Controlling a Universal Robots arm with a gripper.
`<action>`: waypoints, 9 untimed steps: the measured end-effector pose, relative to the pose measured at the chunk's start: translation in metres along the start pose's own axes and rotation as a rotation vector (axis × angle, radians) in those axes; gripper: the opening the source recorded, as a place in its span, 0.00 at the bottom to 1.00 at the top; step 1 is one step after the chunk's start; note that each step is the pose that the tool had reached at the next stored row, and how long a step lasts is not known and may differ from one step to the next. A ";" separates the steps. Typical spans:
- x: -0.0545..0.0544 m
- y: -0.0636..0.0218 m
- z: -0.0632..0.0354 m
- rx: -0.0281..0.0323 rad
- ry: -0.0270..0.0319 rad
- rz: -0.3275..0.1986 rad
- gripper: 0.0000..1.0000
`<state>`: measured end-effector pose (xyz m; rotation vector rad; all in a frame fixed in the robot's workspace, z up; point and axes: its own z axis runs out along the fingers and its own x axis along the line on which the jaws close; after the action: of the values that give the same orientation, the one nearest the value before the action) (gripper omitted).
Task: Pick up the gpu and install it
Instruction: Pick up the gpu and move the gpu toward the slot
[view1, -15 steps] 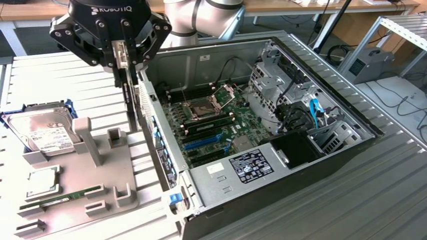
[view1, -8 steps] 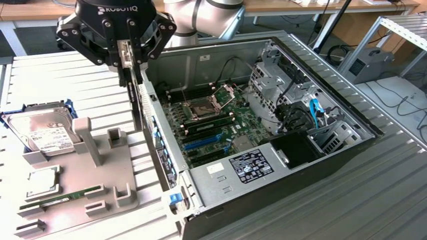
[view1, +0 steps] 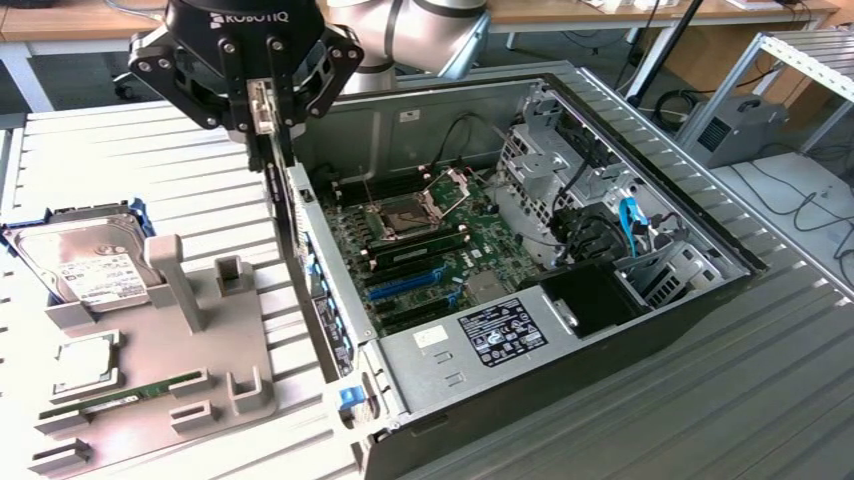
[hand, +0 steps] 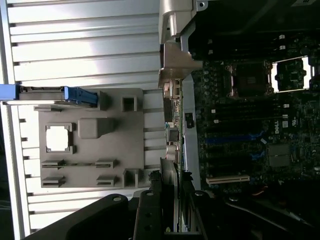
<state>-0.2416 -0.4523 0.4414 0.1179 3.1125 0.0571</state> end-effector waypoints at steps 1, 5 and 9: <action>-0.001 0.0001 0.0000 0.0000 0.0000 0.000 0.26; -0.005 0.0004 0.0001 0.0000 0.0000 0.000 0.26; -0.009 0.0007 0.0003 0.0000 -0.0001 0.000 0.26</action>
<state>-0.2329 -0.4523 0.4414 0.1178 3.1124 0.0572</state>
